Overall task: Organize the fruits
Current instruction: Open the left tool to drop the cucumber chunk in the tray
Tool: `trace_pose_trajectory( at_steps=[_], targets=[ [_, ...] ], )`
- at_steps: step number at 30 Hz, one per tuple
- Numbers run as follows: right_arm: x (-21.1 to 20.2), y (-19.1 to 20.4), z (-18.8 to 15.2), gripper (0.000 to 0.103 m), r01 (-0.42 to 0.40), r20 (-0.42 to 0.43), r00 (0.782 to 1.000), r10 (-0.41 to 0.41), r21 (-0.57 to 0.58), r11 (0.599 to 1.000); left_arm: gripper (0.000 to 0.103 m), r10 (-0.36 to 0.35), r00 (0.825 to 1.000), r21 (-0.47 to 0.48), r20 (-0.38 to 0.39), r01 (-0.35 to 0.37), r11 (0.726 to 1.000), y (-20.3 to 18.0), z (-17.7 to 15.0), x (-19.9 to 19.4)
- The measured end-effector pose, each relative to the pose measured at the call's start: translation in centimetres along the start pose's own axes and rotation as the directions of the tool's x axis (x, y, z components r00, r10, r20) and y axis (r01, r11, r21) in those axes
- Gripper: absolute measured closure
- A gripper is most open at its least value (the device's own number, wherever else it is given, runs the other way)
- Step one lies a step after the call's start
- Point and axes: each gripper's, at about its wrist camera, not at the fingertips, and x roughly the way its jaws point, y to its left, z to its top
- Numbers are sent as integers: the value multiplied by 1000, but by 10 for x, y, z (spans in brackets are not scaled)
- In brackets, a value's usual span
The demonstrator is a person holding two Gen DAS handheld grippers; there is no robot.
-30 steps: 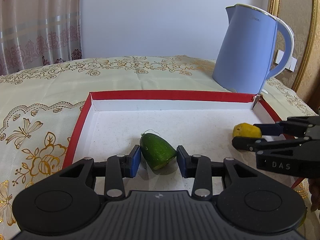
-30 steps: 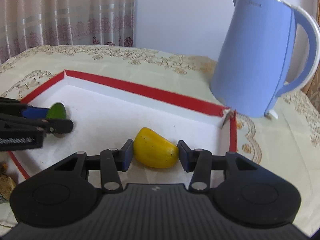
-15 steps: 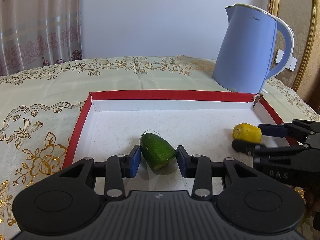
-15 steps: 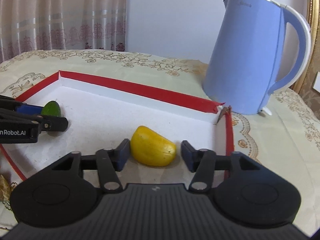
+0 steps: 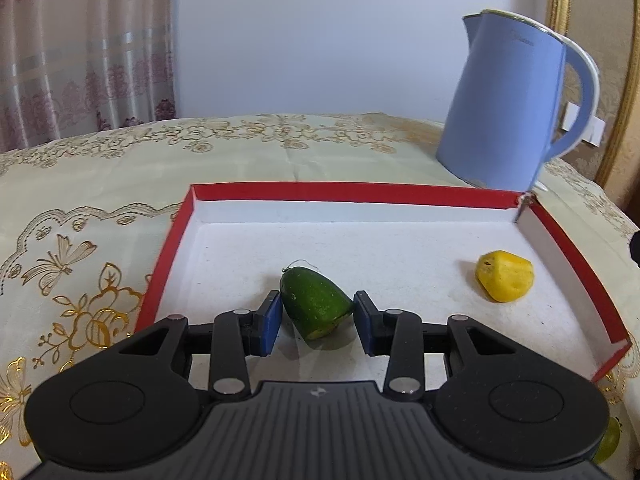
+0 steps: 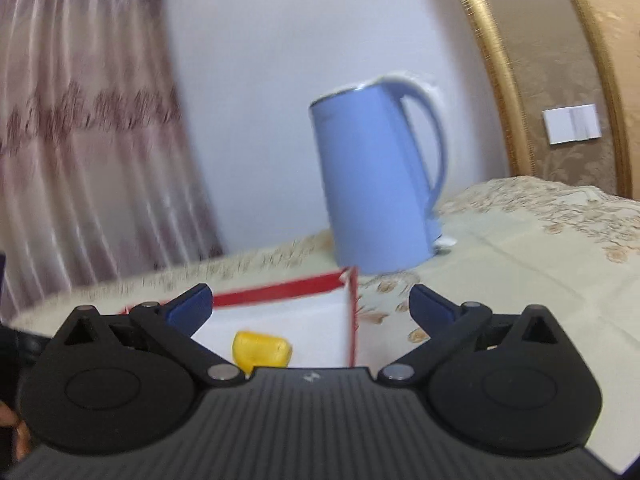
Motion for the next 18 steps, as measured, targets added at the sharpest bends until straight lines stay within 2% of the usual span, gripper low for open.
trace_pose_trajectory(
  at_steps=[4,13,18],
  targets=[
    [9,-1,0,0,9,-44,999,-9,-2,1000,65,29,1000,14,7,-29,999,-1,0,-1],
    [22,-11,-5,0,-6,-147,989,18,87,996,64,107,994,65,-2,-107,992,-12,-1,0],
    [22,-10,-7,0,-2,-155,988,16,87,996,64,109,994,80,-10,-108,991,-17,-3,-3]
  ],
)
